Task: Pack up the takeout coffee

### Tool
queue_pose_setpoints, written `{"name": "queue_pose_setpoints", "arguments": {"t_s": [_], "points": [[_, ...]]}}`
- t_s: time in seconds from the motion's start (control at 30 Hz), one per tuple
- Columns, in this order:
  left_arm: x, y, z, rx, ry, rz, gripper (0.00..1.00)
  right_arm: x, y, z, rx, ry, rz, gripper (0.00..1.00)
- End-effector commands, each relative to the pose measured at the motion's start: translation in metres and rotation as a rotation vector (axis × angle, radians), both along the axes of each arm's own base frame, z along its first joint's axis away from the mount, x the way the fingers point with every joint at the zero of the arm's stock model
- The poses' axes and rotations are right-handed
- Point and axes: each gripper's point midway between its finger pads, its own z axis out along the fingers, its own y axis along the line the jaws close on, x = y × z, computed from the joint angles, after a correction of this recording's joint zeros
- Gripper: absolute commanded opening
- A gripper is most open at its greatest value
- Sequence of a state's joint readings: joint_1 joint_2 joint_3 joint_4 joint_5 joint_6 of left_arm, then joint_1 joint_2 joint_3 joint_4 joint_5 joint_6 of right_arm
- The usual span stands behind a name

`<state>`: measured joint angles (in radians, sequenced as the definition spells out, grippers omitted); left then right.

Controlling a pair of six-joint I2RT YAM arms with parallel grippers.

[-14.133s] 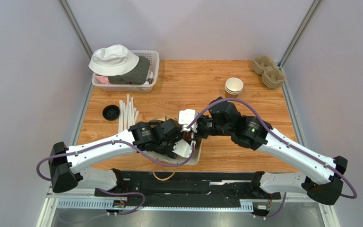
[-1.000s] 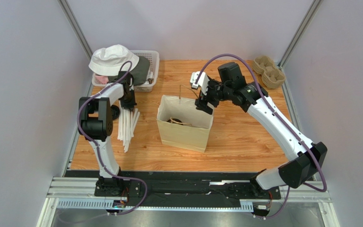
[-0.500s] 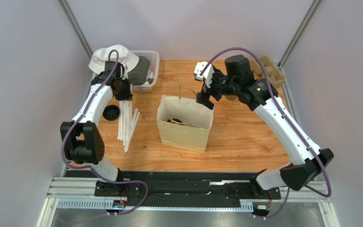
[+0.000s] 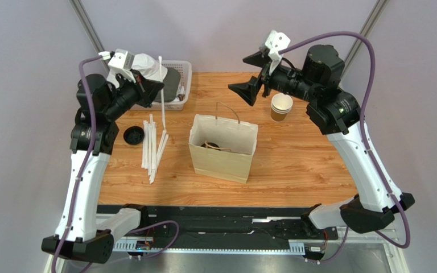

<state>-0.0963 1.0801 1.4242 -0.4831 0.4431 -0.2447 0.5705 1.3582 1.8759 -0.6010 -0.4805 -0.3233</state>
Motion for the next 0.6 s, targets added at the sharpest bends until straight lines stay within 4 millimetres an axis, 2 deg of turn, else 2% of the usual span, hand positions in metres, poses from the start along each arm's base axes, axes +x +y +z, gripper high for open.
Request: {"name": "queue_pose_setpoints", "arguments": {"t_s": [0.0, 0.07, 0.1, 0.17, 0.23, 0.4, 0.57], "points": [[-0.054, -0.045, 0.088, -0.099, -0.337, -0.279, 0.0, -0.025, 0.043, 0.064, 0.227, 0.012, 0.2, 0.88], [-0.067, -0.052, 0.097, -0.133, -0.363, -0.328, 0.0, -0.029, 0.061, 0.078, 0.273, 0.001, 0.258, 0.87], [-0.077, -0.056, 0.105, -0.142, -0.395, -0.363, 0.0, -0.035, 0.063, 0.091, 0.307, -0.006, 0.279, 0.87], [-0.088, -0.062, 0.114, -0.173, -0.403, -0.397, 0.0, -0.046, 0.073, 0.1, 0.345, 0.015, 0.326, 0.85], [-0.1, -0.065, 0.121, -0.188, -0.425, -0.428, 0.0, -0.051, 0.08, 0.102, 0.356, 0.032, 0.356, 0.84], [-0.121, -0.072, 0.124, -0.211, -0.424, -0.494, 0.0, -0.076, 0.099, 0.108, 0.383, 0.031, 0.431, 0.8], [-0.133, -0.076, 0.125, -0.201, -0.451, -0.531, 0.0, -0.09, 0.115, 0.11, 0.401, 0.059, 0.477, 0.71]]}}
